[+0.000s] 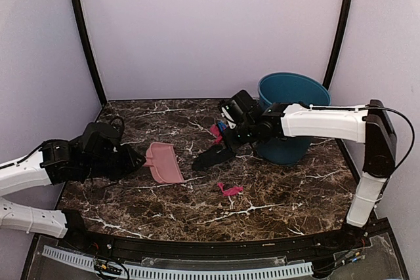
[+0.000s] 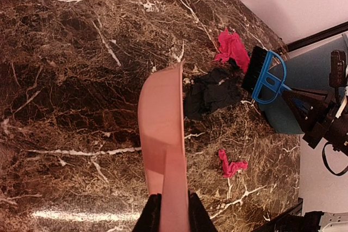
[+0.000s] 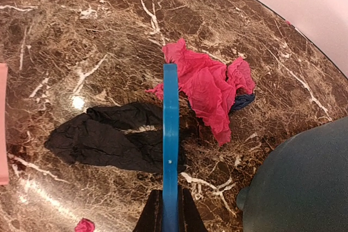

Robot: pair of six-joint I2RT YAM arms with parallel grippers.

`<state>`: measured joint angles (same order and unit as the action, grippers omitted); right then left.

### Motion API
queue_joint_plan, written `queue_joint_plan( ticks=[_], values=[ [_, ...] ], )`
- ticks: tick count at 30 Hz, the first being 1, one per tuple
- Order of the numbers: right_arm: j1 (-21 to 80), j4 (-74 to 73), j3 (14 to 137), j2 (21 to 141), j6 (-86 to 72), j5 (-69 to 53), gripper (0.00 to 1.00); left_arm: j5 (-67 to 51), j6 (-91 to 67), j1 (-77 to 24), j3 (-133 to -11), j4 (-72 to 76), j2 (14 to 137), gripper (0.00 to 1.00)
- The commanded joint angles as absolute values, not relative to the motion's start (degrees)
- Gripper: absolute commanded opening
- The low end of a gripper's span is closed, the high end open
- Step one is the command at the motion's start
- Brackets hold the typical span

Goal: Sweep away the paper scraps from the table
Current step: Sweep the paper scraps into the dustpan.

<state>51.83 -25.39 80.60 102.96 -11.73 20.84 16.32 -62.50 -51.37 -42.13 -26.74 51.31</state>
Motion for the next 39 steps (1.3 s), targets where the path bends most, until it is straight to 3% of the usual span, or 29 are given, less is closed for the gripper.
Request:
queue_joint_plan(
  ticks=[1, 23, 39],
  values=[
    [50.14, -21.45, 82.95, 105.4, -8.17, 21.17, 0.0, 15.02, -65.0, -50.94, -41.06, -25.04, 53.54, 0.0],
    [49.86, -16.53, 80.54, 110.52, -3.07, 4.0, 0.0, 2.7, -69.88, -40.44, -36.17, -17.35, 65.2, 0.0],
    [50.85, -13.27, 76.0, 108.62, -4.49, -8.06, 0.0, -4.37, -65.43, -39.28, -31.28, -11.51, 67.16, 0.0]
  ],
)
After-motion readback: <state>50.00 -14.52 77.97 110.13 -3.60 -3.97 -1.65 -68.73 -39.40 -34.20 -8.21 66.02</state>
